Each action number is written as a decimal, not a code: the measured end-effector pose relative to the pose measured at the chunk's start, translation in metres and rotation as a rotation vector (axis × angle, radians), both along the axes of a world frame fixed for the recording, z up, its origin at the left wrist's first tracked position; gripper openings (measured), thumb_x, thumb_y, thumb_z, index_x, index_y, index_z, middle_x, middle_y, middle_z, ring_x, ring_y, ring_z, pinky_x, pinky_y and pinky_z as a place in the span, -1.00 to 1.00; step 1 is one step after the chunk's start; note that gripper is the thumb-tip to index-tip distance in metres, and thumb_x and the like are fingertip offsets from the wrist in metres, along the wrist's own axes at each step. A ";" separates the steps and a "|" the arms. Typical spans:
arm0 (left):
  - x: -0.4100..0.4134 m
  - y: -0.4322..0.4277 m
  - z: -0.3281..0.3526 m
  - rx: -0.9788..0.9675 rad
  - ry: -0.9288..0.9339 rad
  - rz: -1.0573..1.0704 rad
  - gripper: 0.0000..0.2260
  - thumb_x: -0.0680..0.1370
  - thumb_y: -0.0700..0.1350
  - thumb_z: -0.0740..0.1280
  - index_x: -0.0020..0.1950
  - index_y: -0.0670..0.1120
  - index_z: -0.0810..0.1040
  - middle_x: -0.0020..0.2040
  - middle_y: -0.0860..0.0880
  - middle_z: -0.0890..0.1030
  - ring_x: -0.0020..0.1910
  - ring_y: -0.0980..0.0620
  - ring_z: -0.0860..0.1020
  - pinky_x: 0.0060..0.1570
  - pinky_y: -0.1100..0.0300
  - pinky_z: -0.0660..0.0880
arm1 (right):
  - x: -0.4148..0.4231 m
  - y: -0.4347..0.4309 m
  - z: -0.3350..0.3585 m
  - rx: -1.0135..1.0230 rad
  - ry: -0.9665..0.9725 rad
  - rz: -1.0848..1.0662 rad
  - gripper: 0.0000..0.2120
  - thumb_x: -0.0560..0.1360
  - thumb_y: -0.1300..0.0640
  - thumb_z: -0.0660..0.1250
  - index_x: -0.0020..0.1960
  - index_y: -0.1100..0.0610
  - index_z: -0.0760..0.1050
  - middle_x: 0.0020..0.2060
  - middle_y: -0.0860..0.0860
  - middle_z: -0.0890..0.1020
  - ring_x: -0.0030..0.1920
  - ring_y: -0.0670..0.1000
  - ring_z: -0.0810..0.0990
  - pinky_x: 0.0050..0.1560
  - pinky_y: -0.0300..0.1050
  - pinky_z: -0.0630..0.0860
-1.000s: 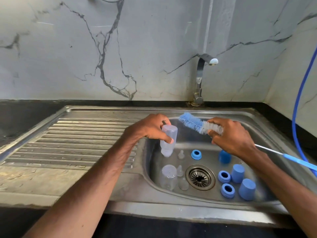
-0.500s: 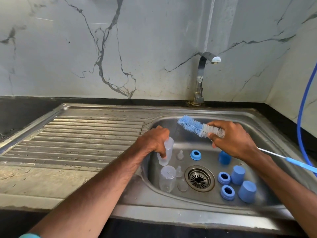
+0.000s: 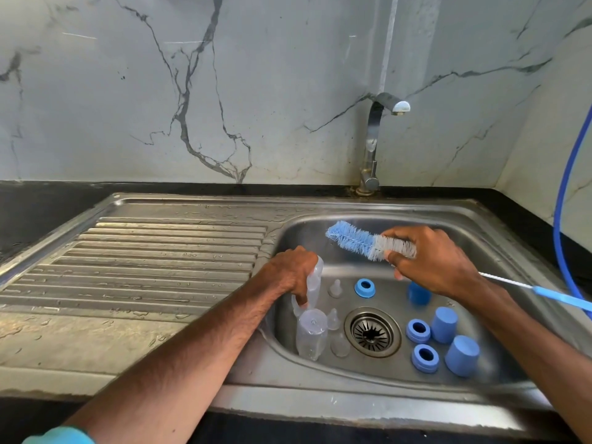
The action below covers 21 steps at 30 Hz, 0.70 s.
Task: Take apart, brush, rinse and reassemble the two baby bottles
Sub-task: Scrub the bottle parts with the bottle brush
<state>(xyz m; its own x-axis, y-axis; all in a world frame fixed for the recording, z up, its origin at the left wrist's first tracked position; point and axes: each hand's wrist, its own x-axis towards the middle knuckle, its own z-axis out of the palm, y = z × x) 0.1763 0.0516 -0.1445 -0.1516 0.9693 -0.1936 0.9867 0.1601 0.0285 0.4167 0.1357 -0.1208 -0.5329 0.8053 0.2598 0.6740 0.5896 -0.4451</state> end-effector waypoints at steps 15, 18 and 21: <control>0.004 -0.003 0.003 -0.008 0.021 0.015 -0.21 0.28 0.01 0.70 0.42 -0.09 0.44 0.33 -0.13 0.47 0.24 -0.16 0.55 0.16 -0.01 0.53 | 0.001 0.002 0.000 0.001 -0.005 0.017 -0.66 0.57 0.04 0.44 0.32 -0.15 0.55 -0.12 -0.18 0.68 -0.24 -0.19 0.68 -0.07 0.05 0.69; 0.006 -0.003 0.007 0.008 0.060 0.004 -0.22 0.30 0.02 0.68 0.43 -0.09 0.43 0.32 -0.12 0.49 0.25 -0.15 0.55 0.17 -0.01 0.51 | 0.002 0.002 0.000 -0.005 -0.012 0.015 -0.67 0.57 0.04 0.44 0.32 -0.16 0.55 -0.11 -0.18 0.68 -0.24 -0.19 0.69 -0.06 0.05 0.69; 0.012 -0.004 0.010 0.075 0.130 -0.044 -0.34 0.37 -0.04 0.64 0.40 -0.10 0.47 0.29 -0.10 0.53 0.21 -0.12 0.57 0.15 0.02 0.50 | 0.006 0.005 0.001 -0.002 -0.026 0.001 -0.66 0.56 0.05 0.45 0.31 -0.15 0.56 -0.12 -0.16 0.68 -0.19 -0.14 0.68 -0.06 0.07 0.69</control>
<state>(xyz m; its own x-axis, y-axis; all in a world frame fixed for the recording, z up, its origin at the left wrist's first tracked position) 0.1878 0.0472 -0.1341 -0.1274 0.9866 -0.1017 0.9889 0.1185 -0.0896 0.4225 0.1403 -0.1197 -0.5403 0.8052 0.2445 0.6846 0.5896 -0.4286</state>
